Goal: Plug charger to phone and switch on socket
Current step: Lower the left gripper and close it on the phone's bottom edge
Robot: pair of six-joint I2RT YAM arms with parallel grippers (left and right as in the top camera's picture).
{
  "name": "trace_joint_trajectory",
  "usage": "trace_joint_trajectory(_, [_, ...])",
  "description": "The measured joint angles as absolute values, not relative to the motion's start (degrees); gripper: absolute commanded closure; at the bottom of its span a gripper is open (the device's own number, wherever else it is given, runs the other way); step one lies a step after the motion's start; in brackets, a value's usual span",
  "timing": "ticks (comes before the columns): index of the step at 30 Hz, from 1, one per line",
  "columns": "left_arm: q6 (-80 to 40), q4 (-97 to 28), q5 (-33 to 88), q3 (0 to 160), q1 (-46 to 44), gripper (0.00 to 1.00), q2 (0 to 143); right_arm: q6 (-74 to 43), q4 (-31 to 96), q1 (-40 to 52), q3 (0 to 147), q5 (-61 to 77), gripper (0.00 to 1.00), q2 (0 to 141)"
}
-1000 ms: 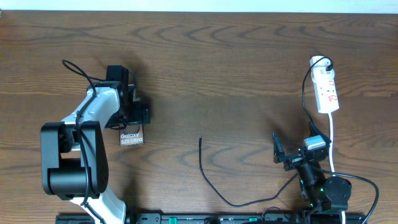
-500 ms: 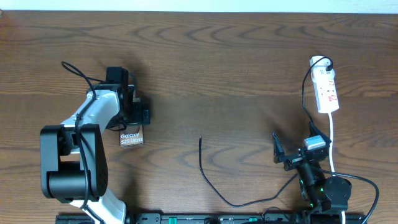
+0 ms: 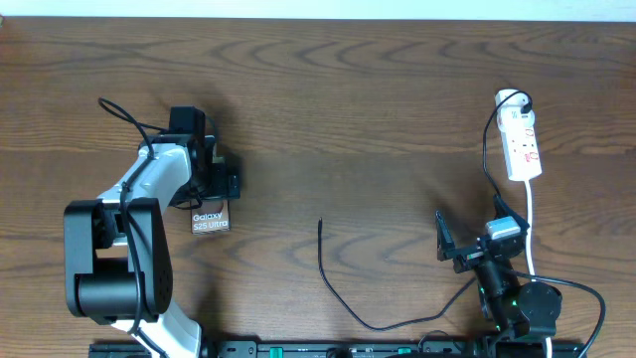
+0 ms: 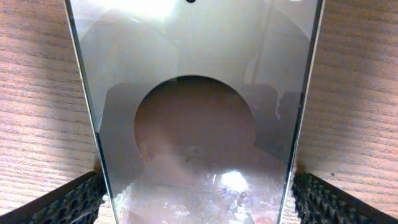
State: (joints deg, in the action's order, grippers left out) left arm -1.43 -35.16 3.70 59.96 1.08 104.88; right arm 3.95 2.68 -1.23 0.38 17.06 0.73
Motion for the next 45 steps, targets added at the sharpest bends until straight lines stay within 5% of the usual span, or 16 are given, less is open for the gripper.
trace_joint_trajectory(45, [-1.45,-34.44,3.62,59.96,1.08,0.18,104.88,3.95,2.68,-1.23,0.38,17.06,0.01,0.73])
